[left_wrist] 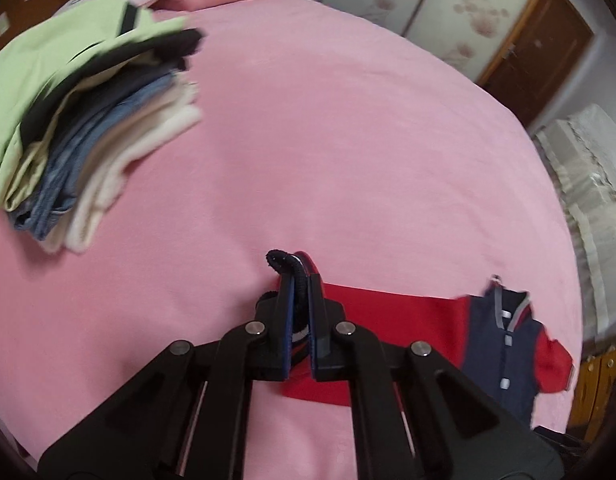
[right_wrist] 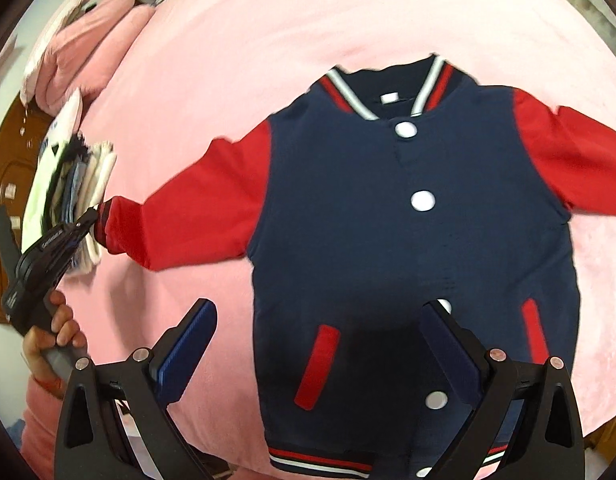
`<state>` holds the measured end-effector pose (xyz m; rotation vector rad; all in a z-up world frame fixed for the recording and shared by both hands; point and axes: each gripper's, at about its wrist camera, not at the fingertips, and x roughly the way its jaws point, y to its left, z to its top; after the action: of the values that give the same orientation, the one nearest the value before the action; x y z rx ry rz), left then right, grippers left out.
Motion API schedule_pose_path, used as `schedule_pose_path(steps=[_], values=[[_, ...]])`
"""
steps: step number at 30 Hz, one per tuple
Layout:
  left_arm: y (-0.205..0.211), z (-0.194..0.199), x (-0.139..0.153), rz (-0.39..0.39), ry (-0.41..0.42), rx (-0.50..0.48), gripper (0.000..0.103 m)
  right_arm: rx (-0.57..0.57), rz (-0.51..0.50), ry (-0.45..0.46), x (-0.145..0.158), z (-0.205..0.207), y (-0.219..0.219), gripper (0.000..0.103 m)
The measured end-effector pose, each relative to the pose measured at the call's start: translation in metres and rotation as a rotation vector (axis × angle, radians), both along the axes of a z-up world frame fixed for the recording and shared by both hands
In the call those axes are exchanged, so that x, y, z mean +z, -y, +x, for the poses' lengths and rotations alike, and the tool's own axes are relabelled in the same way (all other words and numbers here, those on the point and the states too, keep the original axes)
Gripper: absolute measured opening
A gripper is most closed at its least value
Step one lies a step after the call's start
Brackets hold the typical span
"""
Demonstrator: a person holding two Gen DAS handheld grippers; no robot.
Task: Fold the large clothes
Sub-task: 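Carry the red sleeve with the left tool across the jacket front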
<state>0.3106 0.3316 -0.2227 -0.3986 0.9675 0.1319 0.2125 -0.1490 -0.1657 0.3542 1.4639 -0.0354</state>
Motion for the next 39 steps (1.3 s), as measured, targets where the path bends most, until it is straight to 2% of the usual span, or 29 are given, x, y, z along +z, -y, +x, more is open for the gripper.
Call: schedule_pose_path(steps=[7,11,14,18,19,20,21,22,23,24,27,29,31,32,33,37,38,39], values=[[0.121,0.000,0.052,-0.047,0.080,-0.178,0.003,-0.084,0.016,0.046,0.032,0.013,0.057,0.103],[0.191,0.003,0.062,-0.102,0.103,-0.221,0.003,-0.128,0.023,0.089,0.049,0.016,0.101,0.103],[0.243,0.008,0.060,-0.129,0.095,-0.253,0.003,-0.155,0.021,0.105,0.054,0.019,0.132,0.103],[0.289,0.010,0.049,-0.156,0.073,-0.317,0.005,-0.181,0.021,0.124,0.054,0.019,0.170,0.103],[0.296,0.014,0.042,-0.189,0.043,-0.355,0.008,-0.182,0.022,0.127,0.053,0.019,0.177,0.103],[0.305,0.016,0.035,-0.218,-0.008,-0.387,0.016,-0.181,0.019,0.126,0.050,0.020,0.183,0.103],[0.306,0.017,0.029,-0.225,-0.045,-0.395,0.030,-0.179,0.014,0.118,0.047,0.021,0.189,0.103],[0.303,0.017,0.024,-0.232,-0.070,-0.398,0.039,-0.177,0.012,0.114,0.043,0.022,0.194,0.103],[0.301,0.014,0.023,-0.237,-0.082,-0.397,0.055,-0.176,0.015,0.112,0.041,0.022,0.197,0.103],[0.298,0.010,0.023,-0.231,-0.084,-0.383,0.062,-0.175,0.020,0.110,0.038,0.024,0.200,0.103],[0.275,-0.001,0.021,-0.190,-0.111,-0.319,0.066,-0.160,0.058,0.101,0.027,0.029,0.201,0.103],[0.256,-0.005,0.014,-0.127,-0.163,-0.269,0.066,-0.132,0.109,0.091,0.017,0.035,0.192,0.101],[0.239,-0.007,0.007,-0.075,-0.192,-0.229,0.066,-0.103,0.154,0.083,0.007,0.043,0.180,0.091],[0.233,-0.008,0.003,-0.054,-0.204,-0.211,0.066,-0.091,0.182,0.080,-0.001,0.049,0.172,0.080],[0.222,-0.009,-0.003,-0.027,-0.226,-0.183,0.066,-0.085,0.199,0.073,-0.008,0.054,0.166,0.074],[0.191,-0.010,-0.011,0.005,-0.264,-0.131,0.066,-0.071,0.209,0.072,-0.034,0.078,0.139,0.068],[0.188,-0.011,-0.010,0.013,-0.263,-0.123,0.066,-0.056,0.207,0.078,-0.039,0.084,0.132,0.061],[0.185,-0.011,-0.009,0.019,-0.262,-0.121,0.066,-0.049,0.209,0.073,-0.043,0.088,0.128,0.047]])
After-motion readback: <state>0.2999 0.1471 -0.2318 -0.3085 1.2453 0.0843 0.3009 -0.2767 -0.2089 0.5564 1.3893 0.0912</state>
